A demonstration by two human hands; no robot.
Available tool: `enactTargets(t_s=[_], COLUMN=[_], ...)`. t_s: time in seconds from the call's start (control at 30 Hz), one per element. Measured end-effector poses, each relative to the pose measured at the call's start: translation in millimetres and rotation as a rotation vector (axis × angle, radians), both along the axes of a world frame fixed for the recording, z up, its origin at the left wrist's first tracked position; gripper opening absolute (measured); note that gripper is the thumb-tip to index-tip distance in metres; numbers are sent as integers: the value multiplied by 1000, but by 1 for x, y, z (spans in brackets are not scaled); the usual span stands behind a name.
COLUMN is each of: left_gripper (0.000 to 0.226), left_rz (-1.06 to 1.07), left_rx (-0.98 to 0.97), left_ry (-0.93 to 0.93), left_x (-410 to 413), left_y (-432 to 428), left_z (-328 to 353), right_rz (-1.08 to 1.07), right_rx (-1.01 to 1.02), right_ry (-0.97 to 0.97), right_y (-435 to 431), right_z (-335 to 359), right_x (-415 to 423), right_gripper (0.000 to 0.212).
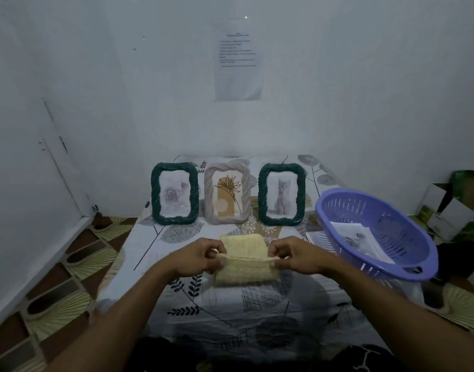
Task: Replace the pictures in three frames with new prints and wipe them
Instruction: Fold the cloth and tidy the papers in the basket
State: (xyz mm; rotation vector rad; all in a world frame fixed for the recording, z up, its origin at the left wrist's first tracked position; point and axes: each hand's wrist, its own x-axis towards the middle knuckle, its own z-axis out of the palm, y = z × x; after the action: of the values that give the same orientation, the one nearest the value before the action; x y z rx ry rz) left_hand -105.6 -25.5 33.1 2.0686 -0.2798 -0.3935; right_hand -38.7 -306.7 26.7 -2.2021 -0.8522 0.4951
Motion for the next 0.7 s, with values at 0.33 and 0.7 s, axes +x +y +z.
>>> enactTargets(t_s=[0.33,0.7], left_gripper=[11,22], left_rz=[456,541], left_rx=[-231,421], left_ry=[-72,-450], left_x=[37,72], left_y=[-14,-18], left_z=[-20,-63], right_rz=[-416,-619], right_rx=[221,-172], right_ry=[-105,-526], right_y=[42,63], right_z=[-22,-55], right_x=[28,42], right_gripper=[10,20])
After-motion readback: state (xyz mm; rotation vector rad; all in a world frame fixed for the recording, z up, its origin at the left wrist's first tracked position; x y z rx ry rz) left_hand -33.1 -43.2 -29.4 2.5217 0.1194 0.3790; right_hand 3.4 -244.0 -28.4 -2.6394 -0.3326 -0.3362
